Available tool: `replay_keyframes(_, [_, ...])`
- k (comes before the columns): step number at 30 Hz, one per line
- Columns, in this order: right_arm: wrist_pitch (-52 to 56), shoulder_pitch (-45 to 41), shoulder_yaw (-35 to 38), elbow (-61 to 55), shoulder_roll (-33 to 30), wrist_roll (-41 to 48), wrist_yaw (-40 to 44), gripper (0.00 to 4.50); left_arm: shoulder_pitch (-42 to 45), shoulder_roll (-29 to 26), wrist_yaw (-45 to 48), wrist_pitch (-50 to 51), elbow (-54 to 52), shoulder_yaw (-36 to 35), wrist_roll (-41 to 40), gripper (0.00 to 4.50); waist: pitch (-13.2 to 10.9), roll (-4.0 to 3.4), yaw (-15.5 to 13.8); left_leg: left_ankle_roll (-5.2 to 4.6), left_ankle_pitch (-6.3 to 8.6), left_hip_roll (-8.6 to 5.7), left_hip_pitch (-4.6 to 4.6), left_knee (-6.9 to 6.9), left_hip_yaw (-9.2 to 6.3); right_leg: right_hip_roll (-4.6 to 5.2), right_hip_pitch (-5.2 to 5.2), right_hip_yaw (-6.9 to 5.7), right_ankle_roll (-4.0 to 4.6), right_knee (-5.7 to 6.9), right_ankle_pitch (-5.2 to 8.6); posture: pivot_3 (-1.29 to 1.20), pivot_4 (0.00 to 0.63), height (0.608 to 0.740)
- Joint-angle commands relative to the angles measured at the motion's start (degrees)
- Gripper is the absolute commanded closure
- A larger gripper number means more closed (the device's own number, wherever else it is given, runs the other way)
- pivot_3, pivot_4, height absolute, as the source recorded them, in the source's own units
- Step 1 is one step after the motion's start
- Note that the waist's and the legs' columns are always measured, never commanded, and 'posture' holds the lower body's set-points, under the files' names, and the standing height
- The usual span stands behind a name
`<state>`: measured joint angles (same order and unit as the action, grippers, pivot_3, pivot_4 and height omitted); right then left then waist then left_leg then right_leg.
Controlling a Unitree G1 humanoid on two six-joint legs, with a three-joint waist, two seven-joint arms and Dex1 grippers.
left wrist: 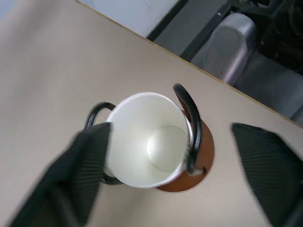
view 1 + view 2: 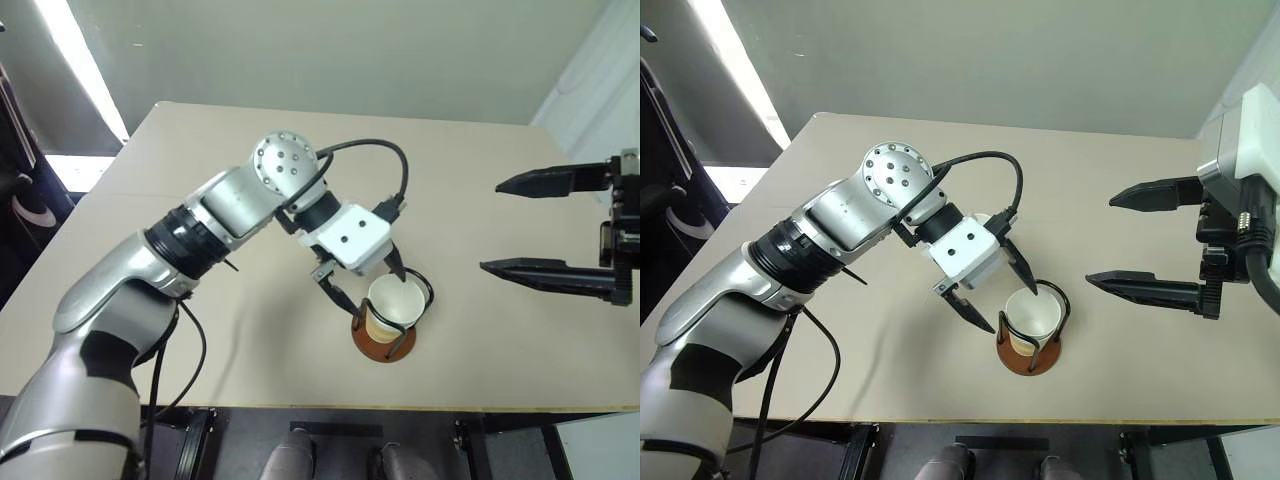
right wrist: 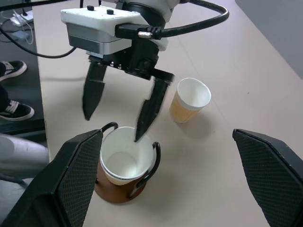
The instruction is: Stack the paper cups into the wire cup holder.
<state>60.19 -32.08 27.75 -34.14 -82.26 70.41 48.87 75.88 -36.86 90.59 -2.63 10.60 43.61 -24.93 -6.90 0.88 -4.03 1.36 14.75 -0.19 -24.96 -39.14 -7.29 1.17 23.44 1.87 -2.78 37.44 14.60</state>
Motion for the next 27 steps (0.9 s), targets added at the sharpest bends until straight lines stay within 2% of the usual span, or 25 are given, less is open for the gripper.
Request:
replay_keyframes(1, [-1.7, -0.2, 0.0, 0.2, -0.2, -1.3, -0.1, 0.0, 0.3, 1.9, 1.3, 2.2, 1.3, -7.1, 0.6, 0.01, 0.0, 0.0, 0.0, 0.0, 0.0, -0.01, 0.0, -0.02, 0.01, 0.0, 0.0, 0.0, 0.0, 0.02, 0.0, 0.0, 0.15, 0.74])
replay_keyframes(9, [-5.1, -2.6, -4.8, 1.4, 1.7, -2.7, 0.1, 0.0, -0.5, 2.0, -6.7, -1.1, 11.3, -15.1, 13.4, 0.01, 0.1, -0.1, 0.1, -0.01, 0.0, 0.0, 0.05, -0.09, 0.04, 0.0, 0.05, 0.04, -0.03, 0.21, 0.02, 0.0, 0.15, 0.74])
replay_keyframes(16, [-8.5, -6.2, -10.9, 2.3, 4.9, -5.1, 3.0, 0.0, -3.9, 3.0, -14.1, -3.2, 14.3, -18.0, 22.2, 0.01, 0.1, -0.1, 0.0, -0.06, 0.03, -0.03, 0.01, -0.26, 0.04, 0.0, 0.07, 0.06, -0.06, 0.31, 0.03, 0.0, 0.15, 0.74])
replay_keyframes(24, [-9.1, -7.0, -13.7, 3.3, 6.4, -8.4, 5.4, 0.0, -6.2, 3.6, -18.7, -6.3, 16.3, -16.9, 31.3, 0.01, 0.1, -0.1, 0.0, -0.11, 0.06, -0.05, -0.02, -0.38, 0.05, 0.0, 0.1, 0.08, -0.06, 0.39, 0.04, 0.0, 0.15, 0.74])
replay_keyframes(27, [-8.9, -7.0, -13.7, 3.6, 6.5, -9.0, 5.9, 0.0, -5.7, 4.1, -21.0, -9.6, 20.0, -15.5, 36.3, 0.01, 0.1, -0.1, 0.0, -0.11, 0.06, -0.05, -0.02, -0.46, 0.04, 0.0, 0.09, 0.08, -0.06, 0.43, 0.04, 0.0, 0.15, 0.74])
